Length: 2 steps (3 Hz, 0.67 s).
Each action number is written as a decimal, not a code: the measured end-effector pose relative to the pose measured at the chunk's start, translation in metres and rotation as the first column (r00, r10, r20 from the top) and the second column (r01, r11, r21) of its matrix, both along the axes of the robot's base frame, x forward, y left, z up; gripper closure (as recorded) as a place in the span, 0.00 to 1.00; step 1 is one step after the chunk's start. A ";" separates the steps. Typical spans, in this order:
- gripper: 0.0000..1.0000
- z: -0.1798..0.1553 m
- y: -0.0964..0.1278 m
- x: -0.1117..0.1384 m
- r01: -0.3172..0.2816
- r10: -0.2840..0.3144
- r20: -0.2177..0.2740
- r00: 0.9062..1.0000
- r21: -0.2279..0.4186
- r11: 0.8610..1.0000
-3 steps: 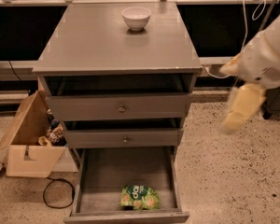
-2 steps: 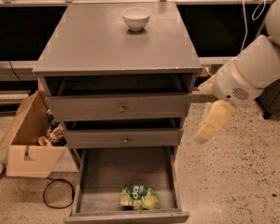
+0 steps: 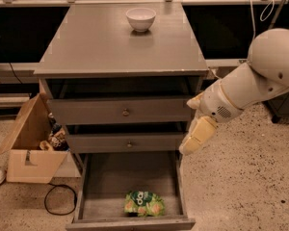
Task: Pick green rice chip bag from bottom drawer and place on counter
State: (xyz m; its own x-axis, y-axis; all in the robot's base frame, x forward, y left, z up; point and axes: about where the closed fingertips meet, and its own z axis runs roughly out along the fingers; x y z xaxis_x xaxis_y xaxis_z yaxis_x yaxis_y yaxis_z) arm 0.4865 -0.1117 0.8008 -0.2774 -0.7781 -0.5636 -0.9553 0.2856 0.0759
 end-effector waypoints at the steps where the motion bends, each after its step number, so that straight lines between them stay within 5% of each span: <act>1: 0.00 -0.025 0.002 0.006 -0.016 0.016 -0.022 1.000 0.007 1.000; 2: 0.00 -0.080 0.007 0.025 -0.029 0.030 -0.037 0.999 0.031 0.999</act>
Offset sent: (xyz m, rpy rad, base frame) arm 0.0504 0.0088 -0.1455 0.0605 0.0544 0.0369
